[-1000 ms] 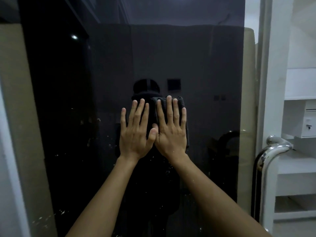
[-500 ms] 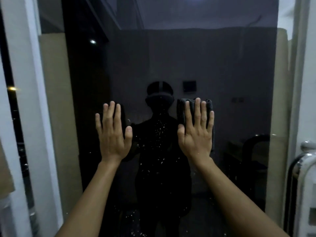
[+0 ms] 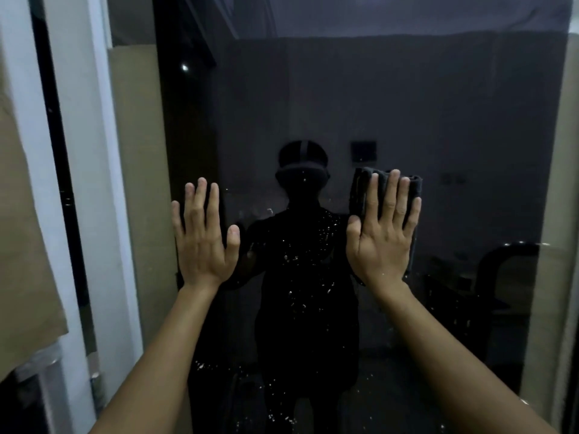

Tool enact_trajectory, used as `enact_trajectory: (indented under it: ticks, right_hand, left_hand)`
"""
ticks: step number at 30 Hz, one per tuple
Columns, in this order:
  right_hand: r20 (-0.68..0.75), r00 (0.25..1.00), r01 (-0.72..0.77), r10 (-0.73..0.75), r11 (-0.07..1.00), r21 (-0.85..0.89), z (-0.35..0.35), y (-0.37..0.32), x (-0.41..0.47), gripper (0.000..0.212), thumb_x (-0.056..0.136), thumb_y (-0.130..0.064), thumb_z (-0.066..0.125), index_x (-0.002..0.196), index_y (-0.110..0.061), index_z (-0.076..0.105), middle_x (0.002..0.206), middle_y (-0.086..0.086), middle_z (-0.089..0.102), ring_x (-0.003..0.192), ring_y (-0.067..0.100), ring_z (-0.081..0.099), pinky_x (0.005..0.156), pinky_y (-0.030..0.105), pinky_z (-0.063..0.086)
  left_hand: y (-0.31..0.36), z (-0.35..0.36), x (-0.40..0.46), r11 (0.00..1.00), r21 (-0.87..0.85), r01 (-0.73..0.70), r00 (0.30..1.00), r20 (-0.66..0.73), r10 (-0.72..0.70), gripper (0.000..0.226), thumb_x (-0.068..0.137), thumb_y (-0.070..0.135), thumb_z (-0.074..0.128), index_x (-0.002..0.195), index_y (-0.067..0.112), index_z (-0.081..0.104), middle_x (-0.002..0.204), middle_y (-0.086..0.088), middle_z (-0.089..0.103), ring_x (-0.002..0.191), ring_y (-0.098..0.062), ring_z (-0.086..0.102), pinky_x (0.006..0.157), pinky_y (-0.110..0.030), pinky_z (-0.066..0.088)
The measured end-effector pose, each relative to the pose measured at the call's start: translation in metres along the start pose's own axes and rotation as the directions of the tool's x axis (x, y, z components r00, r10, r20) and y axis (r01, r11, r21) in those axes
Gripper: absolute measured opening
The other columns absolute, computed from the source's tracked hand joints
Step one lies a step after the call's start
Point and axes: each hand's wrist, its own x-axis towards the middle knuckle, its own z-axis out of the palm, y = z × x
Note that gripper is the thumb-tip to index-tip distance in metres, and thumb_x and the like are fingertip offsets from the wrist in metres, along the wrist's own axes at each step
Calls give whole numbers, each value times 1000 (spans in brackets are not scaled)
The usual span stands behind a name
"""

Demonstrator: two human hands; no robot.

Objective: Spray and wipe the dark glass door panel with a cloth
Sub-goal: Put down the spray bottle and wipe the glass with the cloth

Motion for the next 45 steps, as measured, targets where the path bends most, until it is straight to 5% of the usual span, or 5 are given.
enact_trajectory:
  ticks: [14,28,33,45]
  right_hand:
    - [15,983,184,-186,980,74,19,-137,-9,70,100,-38,36,163,-13,17,170,17,8,158,31,4,128,55,7]
    - [31,977,211,-212,977,33,24,-167,-17,68,103,-40,31,163,-13,15,170,18,7,158,31,4,128,54,6]
    - [-5,980,199,-199,980,24,24,-167,-17,70,101,-38,34,163,-13,16,170,17,7,158,31,5,128,54,4]
    - [6,996,92,-92,996,3,25,-183,-21,72,100,-38,32,164,-15,9,171,17,2,159,31,1,128,55,4]
  left_hand:
    - [-3,0,0,1000,-8,-29,1000,10,29,70,103,47,15,157,5,29,166,-16,22,156,-31,15,126,-56,12]
    - [-5,-8,2,997,-68,-49,997,58,53,68,103,43,14,156,6,34,166,-15,25,156,-29,18,125,-57,14]
    - [-39,-23,7,981,-133,-139,986,75,150,70,103,48,15,155,6,35,165,-14,27,155,-27,21,123,-54,21]
    - [-154,-56,18,993,-32,-112,992,47,114,69,99,42,27,157,3,30,166,-16,24,156,-31,18,125,-54,15]
